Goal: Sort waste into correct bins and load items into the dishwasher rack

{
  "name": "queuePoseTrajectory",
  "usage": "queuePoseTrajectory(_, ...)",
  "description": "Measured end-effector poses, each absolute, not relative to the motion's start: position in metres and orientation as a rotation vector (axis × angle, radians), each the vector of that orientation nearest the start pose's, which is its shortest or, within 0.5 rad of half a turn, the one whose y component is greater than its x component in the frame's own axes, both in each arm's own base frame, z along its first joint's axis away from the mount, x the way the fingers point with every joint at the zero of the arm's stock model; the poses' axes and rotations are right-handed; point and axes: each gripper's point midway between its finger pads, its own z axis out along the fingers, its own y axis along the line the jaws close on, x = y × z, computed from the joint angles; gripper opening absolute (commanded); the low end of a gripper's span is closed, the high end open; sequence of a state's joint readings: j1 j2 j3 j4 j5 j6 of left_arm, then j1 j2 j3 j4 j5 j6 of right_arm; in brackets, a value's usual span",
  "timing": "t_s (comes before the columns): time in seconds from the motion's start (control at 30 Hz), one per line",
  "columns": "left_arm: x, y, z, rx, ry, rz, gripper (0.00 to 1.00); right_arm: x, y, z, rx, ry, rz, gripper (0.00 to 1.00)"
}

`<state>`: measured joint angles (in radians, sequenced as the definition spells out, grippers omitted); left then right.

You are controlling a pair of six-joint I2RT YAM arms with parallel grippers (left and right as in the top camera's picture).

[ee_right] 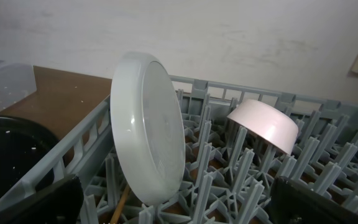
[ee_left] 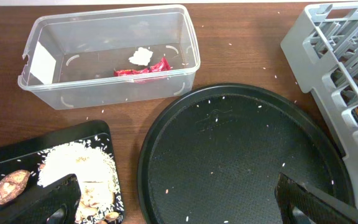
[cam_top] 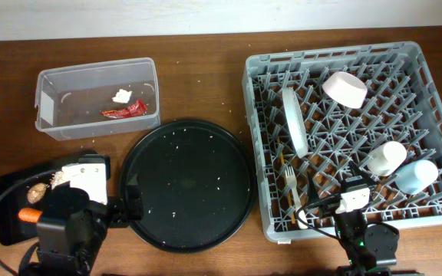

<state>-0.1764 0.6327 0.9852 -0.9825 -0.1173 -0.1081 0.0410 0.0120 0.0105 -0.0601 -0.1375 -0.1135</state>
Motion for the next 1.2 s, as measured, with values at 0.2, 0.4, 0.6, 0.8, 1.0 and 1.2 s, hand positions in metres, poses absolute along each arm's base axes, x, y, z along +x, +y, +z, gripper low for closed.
queuePoseTrajectory(0.2, 0.214, -0.018, 0.266, 0.009, 2.196, -0.031, 0.99, 0.244, 0.034, 0.161, -0.231, 1.616, 0.057, 0.98)
queuePoseTrajectory(0.4, 0.214, -0.018, 0.266, 0.01, 2.196, -0.03, 0.99, 0.244, 0.034, 0.161, -0.23, 1.616, 0.057, 0.98)
queuePoseTrajectory(0.6, 0.214, -0.018, 0.266, 0.009, 2.196, -0.031, 0.99, 0.244, 0.034, 0.161, -0.231, 1.616, 0.057, 0.98)
queuePoseTrajectory(0.8, 0.208, -0.016, 0.27, 0.006, 2.176, -0.031, 0.99, 0.244, 0.034, 0.161, -0.23, 1.616, 0.057, 0.98)
queuePoseTrajectory(1.0, 0.208, 0.001, 0.241, -0.09, 1.933, -0.014, 0.99, 0.244, 0.034, 0.161, -0.231, 1.616, 0.057, 0.98)
queuePoseTrajectory(1.2, 0.237, 0.0, 0.212, -0.095, 1.562, -0.075, 0.99, 0.244, 0.034, 0.162, -0.231, 1.615, 0.057, 0.98)
